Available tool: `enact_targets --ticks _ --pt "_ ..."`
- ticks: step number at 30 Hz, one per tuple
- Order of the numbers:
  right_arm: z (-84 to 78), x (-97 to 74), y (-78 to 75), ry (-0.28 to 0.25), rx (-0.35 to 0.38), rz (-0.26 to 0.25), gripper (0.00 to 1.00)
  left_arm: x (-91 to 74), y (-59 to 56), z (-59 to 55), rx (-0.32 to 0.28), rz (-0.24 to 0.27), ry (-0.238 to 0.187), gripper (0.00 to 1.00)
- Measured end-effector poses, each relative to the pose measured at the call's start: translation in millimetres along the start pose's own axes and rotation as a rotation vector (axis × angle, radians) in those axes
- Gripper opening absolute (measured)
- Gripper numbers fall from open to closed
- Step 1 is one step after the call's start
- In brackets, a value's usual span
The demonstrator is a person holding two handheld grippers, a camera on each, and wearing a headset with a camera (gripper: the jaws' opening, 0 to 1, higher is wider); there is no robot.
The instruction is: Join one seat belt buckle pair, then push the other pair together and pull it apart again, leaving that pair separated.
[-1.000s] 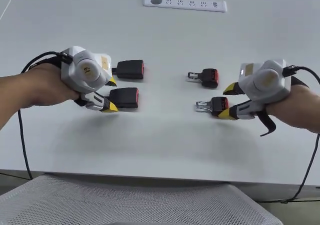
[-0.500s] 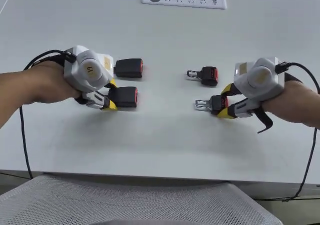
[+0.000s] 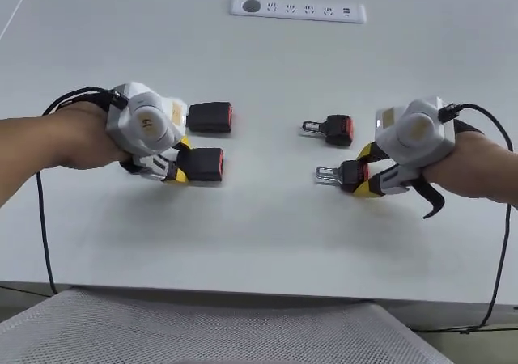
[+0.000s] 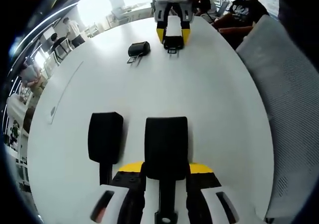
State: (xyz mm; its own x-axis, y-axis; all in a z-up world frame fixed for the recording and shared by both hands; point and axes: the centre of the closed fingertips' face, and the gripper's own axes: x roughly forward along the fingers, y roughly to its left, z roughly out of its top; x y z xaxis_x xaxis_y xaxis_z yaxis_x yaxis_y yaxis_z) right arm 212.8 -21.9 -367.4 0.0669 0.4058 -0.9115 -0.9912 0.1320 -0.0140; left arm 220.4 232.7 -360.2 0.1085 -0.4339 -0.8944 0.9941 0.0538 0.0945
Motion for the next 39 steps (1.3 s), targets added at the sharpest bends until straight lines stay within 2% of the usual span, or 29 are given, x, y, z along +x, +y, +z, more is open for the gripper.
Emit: enact_targets --ticks 8,12,18,25,33,39 --pt "0.4 0.5 2.0 -0.015 0.003 0.035 0.33 -0.3 -0.8 0.2 0.005 -0.002 0.015 0.32" --pt "0.5 0.3 3.0 -0.008 -0.001 0.034 0.33 -0.2 -1.6 0.5 0.019 -0.002 0.034 0.32" --pt "0.5 -0.1 3.5 -0.001 0.011 0.031 0.34 -1.0 -1.7 -0.1 0.011 -0.006 0.030 0.32" --pt "4.1 0.9 0.1 0.006 0.037 0.003 0.34 -0.8 -1.4 -0.5 0.007 -0.014 0.038 0.32" --pt "12.3 3.7 0.9 0.019 0.003 -0.025 0.34 -0.3 -1.6 -0.3 0.000 -0.026 0.056 0.32" --pt "20.9 7.5 -0.6 0.017 -0.016 -0.044 0.34 6.6 6.1 -6.4 0.000 -0.029 0.055 0.32"
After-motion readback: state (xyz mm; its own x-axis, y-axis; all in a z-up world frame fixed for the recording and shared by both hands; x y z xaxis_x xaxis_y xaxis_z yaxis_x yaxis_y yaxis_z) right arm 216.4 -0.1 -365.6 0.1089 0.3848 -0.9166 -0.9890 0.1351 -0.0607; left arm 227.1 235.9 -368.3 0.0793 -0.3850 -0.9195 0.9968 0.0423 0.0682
